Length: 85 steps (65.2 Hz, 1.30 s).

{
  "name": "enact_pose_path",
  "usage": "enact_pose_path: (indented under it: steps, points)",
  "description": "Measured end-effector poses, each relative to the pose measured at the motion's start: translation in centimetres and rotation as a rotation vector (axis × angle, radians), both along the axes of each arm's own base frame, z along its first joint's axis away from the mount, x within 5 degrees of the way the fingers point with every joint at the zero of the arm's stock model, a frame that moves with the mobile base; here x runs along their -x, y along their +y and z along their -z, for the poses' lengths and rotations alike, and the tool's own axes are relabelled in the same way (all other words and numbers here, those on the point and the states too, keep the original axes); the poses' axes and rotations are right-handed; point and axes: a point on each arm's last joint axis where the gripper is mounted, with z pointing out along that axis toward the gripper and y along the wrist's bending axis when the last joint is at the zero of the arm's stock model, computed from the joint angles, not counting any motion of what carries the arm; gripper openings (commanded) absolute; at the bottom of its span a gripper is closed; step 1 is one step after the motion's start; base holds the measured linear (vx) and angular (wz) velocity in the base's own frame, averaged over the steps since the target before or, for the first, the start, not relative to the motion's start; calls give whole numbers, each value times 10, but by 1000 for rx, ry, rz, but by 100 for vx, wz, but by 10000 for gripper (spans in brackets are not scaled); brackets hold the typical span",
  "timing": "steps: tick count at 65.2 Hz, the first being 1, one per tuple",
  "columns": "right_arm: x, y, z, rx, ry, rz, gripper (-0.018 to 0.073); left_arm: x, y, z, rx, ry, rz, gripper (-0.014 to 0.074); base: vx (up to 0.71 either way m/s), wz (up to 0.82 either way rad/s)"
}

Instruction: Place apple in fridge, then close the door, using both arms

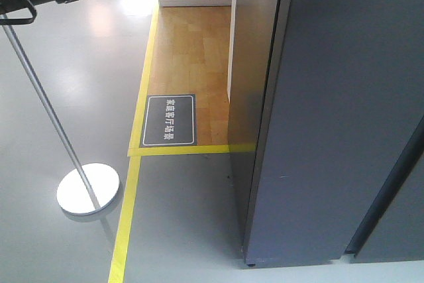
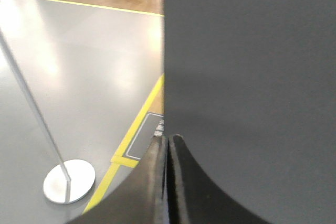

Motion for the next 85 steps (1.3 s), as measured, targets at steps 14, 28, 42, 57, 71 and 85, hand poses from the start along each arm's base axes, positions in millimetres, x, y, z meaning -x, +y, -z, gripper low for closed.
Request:
enact_pose_path:
  steps: [14, 28, 42, 57, 71, 85]
  points:
    - [55, 11, 31, 2, -23, -59, -6, 33, -4, -18, -224, -103, 18, -8, 0, 0]
    - [112, 21, 83, -2, -24, -103, -6, 92, -4, -51, -378, -244, 13, -8, 0, 0]
    - [153, 27, 136, -17, -6, -111, -6, 157, -5, -45, -378, -257, 18, -8, 0, 0]
    - [178, 29, 172, -16, -8, -112, -6, 199, 1, 15, -375, -121, -152, -8, 0, 0]
    - [182, 30, 179, -15, -6, -117, -6, 213, 26, 122, -442, 151, -511, -8, 0, 0]
    - [182, 31, 180, 14, -1, -131, -6, 238, 38, 203, -533, 373, -632, -7, 0, 0]
